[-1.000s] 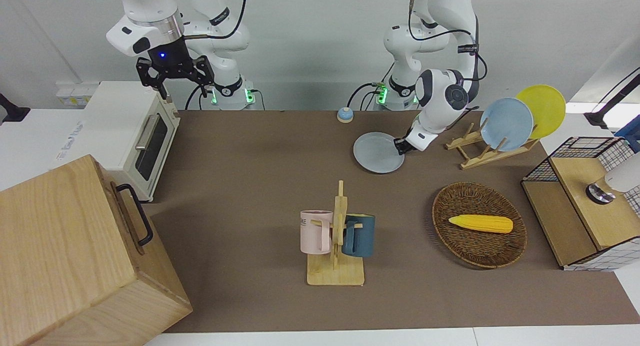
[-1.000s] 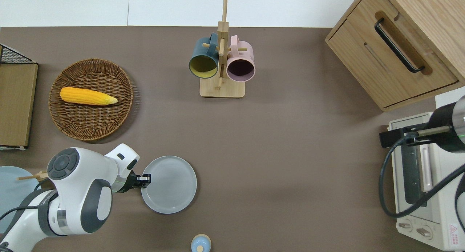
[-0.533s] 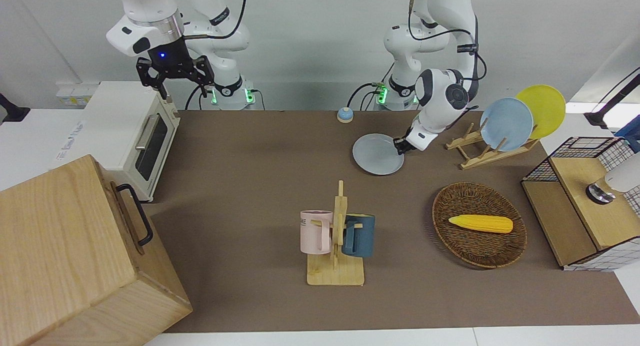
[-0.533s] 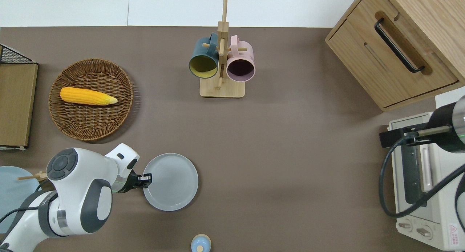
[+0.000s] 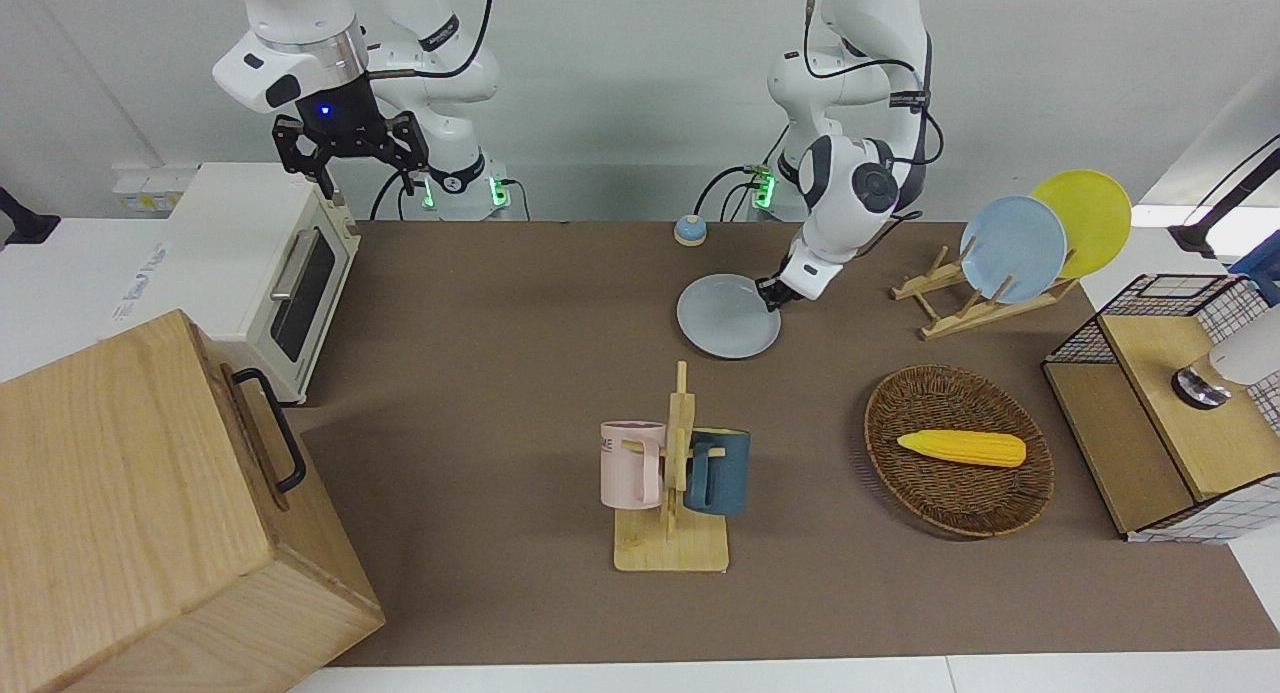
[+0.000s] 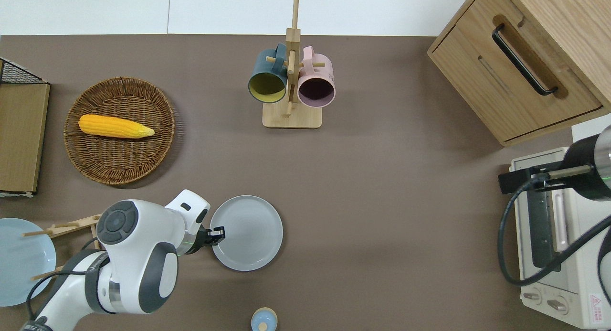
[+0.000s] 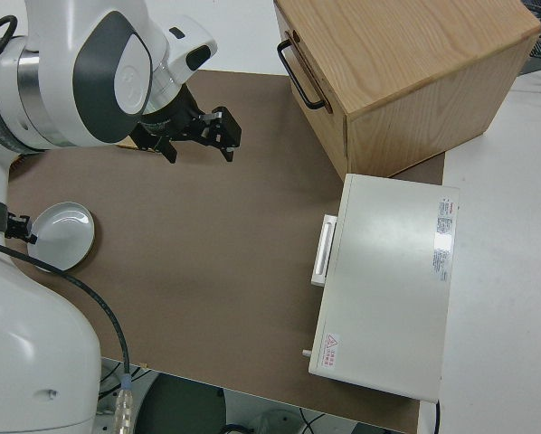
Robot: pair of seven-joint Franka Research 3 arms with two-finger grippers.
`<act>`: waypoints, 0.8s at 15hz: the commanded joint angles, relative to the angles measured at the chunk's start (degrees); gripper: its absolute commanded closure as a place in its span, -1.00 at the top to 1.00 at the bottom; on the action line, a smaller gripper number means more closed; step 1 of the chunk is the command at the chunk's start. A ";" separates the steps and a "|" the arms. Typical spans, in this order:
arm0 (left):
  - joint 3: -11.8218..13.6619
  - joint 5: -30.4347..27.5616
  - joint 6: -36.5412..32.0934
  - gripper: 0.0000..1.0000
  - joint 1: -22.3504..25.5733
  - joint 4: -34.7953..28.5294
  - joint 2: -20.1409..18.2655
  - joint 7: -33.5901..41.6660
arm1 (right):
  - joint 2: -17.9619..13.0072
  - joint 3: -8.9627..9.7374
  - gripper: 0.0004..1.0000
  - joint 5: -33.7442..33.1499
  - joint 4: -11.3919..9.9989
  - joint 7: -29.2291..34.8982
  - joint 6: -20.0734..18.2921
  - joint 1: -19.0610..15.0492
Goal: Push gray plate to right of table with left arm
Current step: 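Push the gray plate with the left gripper across the table toward the toaster oven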
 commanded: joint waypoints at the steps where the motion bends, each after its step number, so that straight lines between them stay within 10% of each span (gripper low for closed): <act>1: -5.04 -1.29 5.90 -1.00 -0.83 -0.68 3.06 -5.50 | -0.41 0.14 0.99 0.14 -0.23 -1.13 -0.08 -0.39; 12: -16.48 -1.38 15.48 -1.00 -2.14 3.72 11.06 -21.69 | -0.41 0.14 0.99 0.14 -0.23 -1.13 -0.08 -0.39</act>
